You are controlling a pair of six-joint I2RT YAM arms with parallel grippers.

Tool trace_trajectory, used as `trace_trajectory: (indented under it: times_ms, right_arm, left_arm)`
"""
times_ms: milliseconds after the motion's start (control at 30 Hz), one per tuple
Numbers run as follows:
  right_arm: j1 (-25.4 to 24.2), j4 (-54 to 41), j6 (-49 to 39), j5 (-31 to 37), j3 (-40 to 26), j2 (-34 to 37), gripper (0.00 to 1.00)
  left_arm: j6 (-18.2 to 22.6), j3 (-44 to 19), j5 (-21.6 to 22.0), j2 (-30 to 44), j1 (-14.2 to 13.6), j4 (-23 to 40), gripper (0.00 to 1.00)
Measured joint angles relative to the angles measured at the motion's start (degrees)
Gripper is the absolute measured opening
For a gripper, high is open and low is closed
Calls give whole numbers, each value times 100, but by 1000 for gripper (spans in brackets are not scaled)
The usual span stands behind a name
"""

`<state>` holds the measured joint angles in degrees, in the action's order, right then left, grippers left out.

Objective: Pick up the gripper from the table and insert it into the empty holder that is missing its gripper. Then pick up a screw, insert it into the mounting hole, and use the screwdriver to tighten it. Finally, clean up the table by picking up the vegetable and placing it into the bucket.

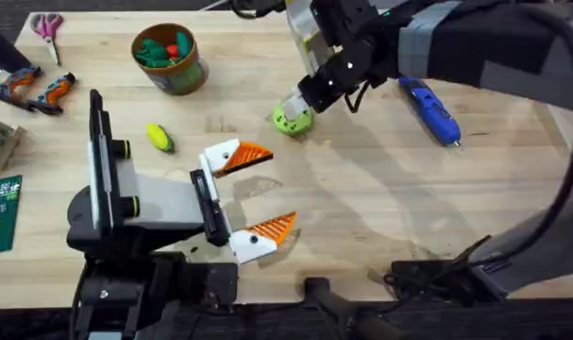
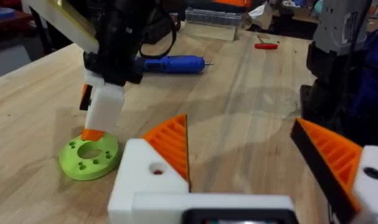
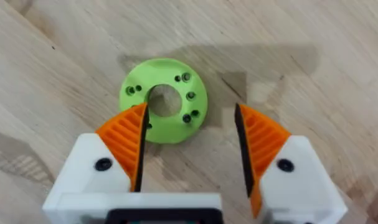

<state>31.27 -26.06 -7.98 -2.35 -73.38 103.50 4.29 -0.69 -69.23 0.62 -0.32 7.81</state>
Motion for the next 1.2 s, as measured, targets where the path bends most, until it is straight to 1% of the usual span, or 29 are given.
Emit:
trace_trajectory:
  times_ms: [167,200,233,300,367,533,800,933,1200]
  right_arm:
    - [0,30,4,-33,0,251,727]
    - [2,30,4,-56,0,302,698]
    - [2,30,7,-72,0,341,644]
    - [2,26,23,-92,0,378,505]
    - [2,49,26,-113,0,376,458]
    - [2,62,28,-120,0,376,405]
    - [2,52,143,-160,0,376,346]
    - [0,34,198,-157,0,376,274]
    - [0,-35,222,-157,0,376,274]
  left_arm:
    - [0,0,0,0,0,0,985]
    - [0,0,-2,0,0,0,985]
    - [0,0,-1,0,0,0,985]
    - [0,0,0,0,0,0,985]
    - [0,0,0,0,0,0,985]
    - [0,0,0,0,0,0,985]
    - [0,0,0,0,0,0,985]
    - [0,0,0,0,0,0,986]
    - [0,0,0,0,0,1,985]
